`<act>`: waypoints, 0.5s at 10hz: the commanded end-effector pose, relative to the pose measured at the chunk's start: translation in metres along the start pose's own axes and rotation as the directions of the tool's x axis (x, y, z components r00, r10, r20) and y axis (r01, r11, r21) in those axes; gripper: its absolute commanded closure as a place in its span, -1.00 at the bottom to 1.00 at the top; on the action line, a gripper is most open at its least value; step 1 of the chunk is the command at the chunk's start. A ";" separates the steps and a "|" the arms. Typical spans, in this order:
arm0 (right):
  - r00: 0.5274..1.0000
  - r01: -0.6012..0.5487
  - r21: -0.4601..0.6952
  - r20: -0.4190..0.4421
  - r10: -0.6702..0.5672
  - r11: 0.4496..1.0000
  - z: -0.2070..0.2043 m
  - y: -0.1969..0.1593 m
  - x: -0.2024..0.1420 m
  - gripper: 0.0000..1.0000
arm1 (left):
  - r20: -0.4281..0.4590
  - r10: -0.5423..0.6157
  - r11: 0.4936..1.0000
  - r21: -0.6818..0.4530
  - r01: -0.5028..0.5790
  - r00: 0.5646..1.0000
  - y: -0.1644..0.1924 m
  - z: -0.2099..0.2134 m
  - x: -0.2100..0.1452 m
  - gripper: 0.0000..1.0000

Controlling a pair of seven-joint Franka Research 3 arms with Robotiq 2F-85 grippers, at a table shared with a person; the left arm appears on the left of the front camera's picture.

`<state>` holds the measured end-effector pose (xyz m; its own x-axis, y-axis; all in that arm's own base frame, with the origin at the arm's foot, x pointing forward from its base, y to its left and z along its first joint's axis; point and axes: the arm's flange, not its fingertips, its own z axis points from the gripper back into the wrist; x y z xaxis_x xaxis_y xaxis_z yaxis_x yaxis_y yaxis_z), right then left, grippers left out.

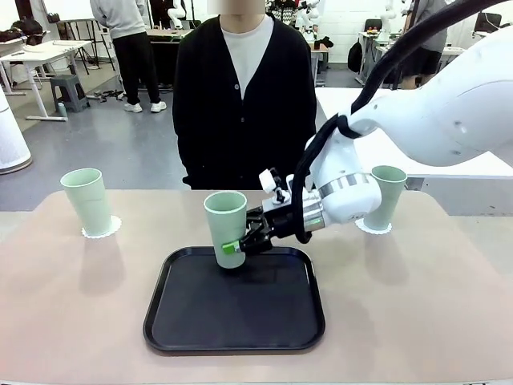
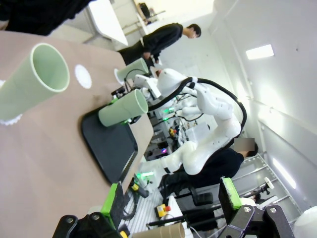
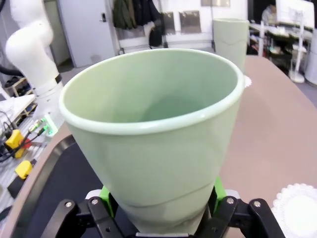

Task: Place coasters on the table and set cups on them.
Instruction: Take one Reusable plastic cup from the Flat Tray and place it on a coaster set by the human.

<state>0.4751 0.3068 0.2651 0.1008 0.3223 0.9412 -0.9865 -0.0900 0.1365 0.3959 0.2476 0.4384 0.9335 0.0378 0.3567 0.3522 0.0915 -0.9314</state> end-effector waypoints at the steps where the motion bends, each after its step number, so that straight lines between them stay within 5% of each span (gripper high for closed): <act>1: 0.995 0.036 -0.083 -0.089 -0.043 0.996 0.027 0.021 0.057 1.00 | 0.004 -0.005 1.000 0.005 0.005 1.000 -0.002 0.002 0.000 -1.00; 5: 0.998 0.044 -0.133 -0.029 -0.048 0.990 0.064 0.016 0.127 1.00 | 0.004 -0.005 1.000 0.005 0.005 1.000 -0.002 0.002 0.000 -1.00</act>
<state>0.4737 0.2852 0.4153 0.1250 0.3561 0.9260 -0.9921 0.0481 0.1155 0.3958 0.2476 0.4384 0.9335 0.0379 0.3567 0.3522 0.0916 -0.9314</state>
